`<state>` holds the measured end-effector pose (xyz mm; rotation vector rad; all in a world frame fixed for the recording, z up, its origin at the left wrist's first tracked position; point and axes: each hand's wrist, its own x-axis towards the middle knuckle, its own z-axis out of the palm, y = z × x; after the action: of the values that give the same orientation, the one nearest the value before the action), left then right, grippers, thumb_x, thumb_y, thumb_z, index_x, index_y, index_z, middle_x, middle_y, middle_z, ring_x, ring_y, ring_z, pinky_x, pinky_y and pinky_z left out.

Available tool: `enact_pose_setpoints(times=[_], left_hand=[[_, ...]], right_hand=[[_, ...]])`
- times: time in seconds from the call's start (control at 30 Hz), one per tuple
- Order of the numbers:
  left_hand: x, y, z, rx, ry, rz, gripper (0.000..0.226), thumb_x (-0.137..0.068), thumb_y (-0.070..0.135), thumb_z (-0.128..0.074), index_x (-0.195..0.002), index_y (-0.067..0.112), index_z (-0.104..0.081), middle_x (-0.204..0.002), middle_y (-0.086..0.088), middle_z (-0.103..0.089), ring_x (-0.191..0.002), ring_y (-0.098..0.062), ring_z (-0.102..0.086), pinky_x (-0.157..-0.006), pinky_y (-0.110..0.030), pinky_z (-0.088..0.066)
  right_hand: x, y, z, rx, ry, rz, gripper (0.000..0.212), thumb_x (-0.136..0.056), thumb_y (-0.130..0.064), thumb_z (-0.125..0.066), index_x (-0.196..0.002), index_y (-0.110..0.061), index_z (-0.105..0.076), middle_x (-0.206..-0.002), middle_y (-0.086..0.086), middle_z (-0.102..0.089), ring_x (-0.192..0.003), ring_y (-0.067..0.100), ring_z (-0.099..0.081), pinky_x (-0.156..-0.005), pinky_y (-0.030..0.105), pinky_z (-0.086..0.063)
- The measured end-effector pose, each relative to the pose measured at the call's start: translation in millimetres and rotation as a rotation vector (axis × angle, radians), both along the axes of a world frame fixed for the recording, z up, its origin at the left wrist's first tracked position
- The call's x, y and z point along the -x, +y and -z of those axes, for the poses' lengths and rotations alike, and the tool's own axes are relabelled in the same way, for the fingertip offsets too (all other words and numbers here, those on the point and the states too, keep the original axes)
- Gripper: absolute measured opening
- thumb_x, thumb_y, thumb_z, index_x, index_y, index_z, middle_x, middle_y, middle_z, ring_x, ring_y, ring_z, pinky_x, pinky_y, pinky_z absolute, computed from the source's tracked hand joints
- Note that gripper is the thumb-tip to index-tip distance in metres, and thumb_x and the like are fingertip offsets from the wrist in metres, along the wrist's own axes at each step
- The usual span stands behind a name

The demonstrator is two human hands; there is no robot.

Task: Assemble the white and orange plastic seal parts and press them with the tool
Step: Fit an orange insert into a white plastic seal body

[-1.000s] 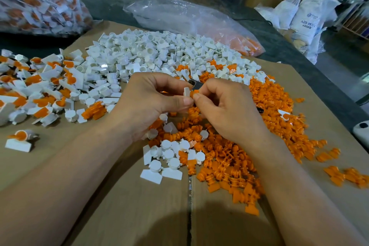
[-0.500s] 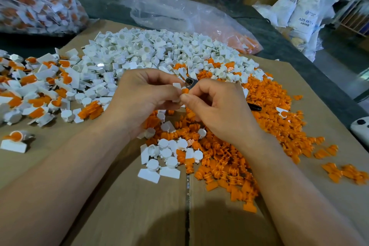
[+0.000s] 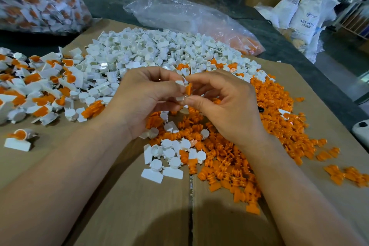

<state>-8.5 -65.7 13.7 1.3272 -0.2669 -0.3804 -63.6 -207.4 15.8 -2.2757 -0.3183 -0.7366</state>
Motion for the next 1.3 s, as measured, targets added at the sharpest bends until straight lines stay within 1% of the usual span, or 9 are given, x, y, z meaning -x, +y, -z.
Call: enact_pose_setpoints(times=[0.17,0.27,0.33,0.43,0.57,0.77,0.93,1.07,1.3], left_hand=[[-0.7,0.0,-0.1,-0.008,0.009,0.014,0.017,-0.070,-0.010,-0.065,-0.066,0.007,-0.064,-0.054,-0.005,-0.063,-0.046,-0.013,-0.060,-0.044,-0.018,-0.050],[0.6,0.8,-1.0,0.021,0.018,0.038,0.015,-0.054,-0.004,-0.069,-0.061,0.009,-0.065,-0.055,-0.006,-0.064,-0.046,-0.013,-0.061,-0.045,-0.017,-0.050],[1.4,1.0,-1.6,0.044,0.031,0.049,0.013,-0.049,0.000,-0.068,-0.058,0.009,-0.067,-0.056,-0.007,-0.065,-0.046,-0.013,-0.062,-0.045,-0.016,-0.050],[0.2,0.5,-1.1,0.032,0.035,0.040,0.018,-0.064,-0.010,-0.066,-0.061,0.008,-0.066,-0.056,-0.007,-0.066,-0.047,-0.013,-0.062,-0.045,-0.016,-0.049],[-1.5,1.1,-0.5,0.010,0.020,-0.002,0.016,-0.072,-0.008,-0.066,-0.070,0.008,-0.065,-0.057,-0.005,-0.066,-0.048,-0.012,-0.062,-0.044,-0.016,-0.048],[-1.5,2.3,-0.2,-0.002,0.007,-0.027,0.016,-0.072,-0.004,-0.067,-0.073,0.011,-0.064,-0.055,0.000,-0.065,-0.048,-0.011,-0.063,-0.041,-0.015,-0.045],[-2.9,2.5,-0.3,-0.018,0.009,-0.043,0.018,-0.070,-0.002,-0.069,-0.067,0.015,-0.065,-0.055,0.002,-0.065,-0.047,-0.008,-0.059,-0.043,-0.015,-0.045],[-2.1,2.2,-1.0,-0.009,0.009,-0.004,0.016,-0.071,-0.004,-0.068,-0.067,0.011,-0.065,-0.055,-0.001,-0.065,-0.048,-0.009,-0.059,-0.044,-0.015,-0.046],[1.0,1.7,-2.6,-0.019,-0.006,0.040,0.020,-0.069,-0.007,-0.067,-0.061,0.011,-0.065,-0.055,-0.003,-0.063,-0.047,-0.010,-0.058,-0.044,-0.016,-0.047]], right_hand=[[-0.9,-2.4,0.7,0.037,0.001,0.006,0.029,-0.074,-0.016,-0.072,-0.102,-0.009,-0.069,-0.085,-0.005,-0.059,-0.082,0.008,-0.056,-0.069,0.018,-0.048],[-1.5,-2.8,1.0,0.062,-0.026,-0.004,0.028,-0.075,-0.013,-0.071,-0.103,-0.009,-0.069,-0.087,-0.006,-0.059,-0.080,0.006,-0.057,-0.072,0.021,-0.048],[-1.9,-2.9,1.6,0.068,-0.040,-0.006,0.029,-0.075,-0.012,-0.070,-0.103,-0.008,-0.068,-0.088,-0.006,-0.059,-0.081,0.007,-0.057,-0.073,0.022,-0.049],[-2.6,-4.0,2.7,0.079,-0.049,-0.010,0.031,-0.074,-0.013,-0.071,-0.104,-0.008,-0.068,-0.088,-0.006,-0.058,-0.082,0.007,-0.056,-0.073,0.020,-0.049],[-2.6,-5.6,2.8,0.042,0.006,-0.005,0.039,-0.072,-0.009,-0.072,-0.110,-0.008,-0.064,-0.087,-0.004,-0.058,-0.081,0.010,-0.058,-0.072,0.021,-0.049],[-2.2,-7.1,2.4,0.070,0.024,0.006,0.037,-0.072,-0.009,-0.073,-0.109,-0.008,-0.066,-0.088,-0.005,-0.058,-0.084,0.010,-0.056,-0.072,0.020,-0.048],[-2.4,-6.1,2.8,0.077,0.018,0.006,0.038,-0.072,-0.012,-0.073,-0.109,-0.009,-0.066,-0.087,-0.008,-0.056,-0.084,0.008,-0.056,-0.072,0.020,-0.048],[-2.5,-5.6,3.9,0.087,0.002,0.009,0.038,-0.072,-0.014,-0.072,-0.110,-0.010,-0.065,-0.086,-0.009,-0.056,-0.082,0.008,-0.056,-0.072,0.022,-0.048],[-3.0,-6.9,3.8,0.091,-0.054,0.000,0.026,-0.074,-0.010,-0.073,-0.100,-0.008,-0.070,-0.084,-0.002,-0.061,-0.077,0.008,-0.056,-0.069,0.019,-0.048]])
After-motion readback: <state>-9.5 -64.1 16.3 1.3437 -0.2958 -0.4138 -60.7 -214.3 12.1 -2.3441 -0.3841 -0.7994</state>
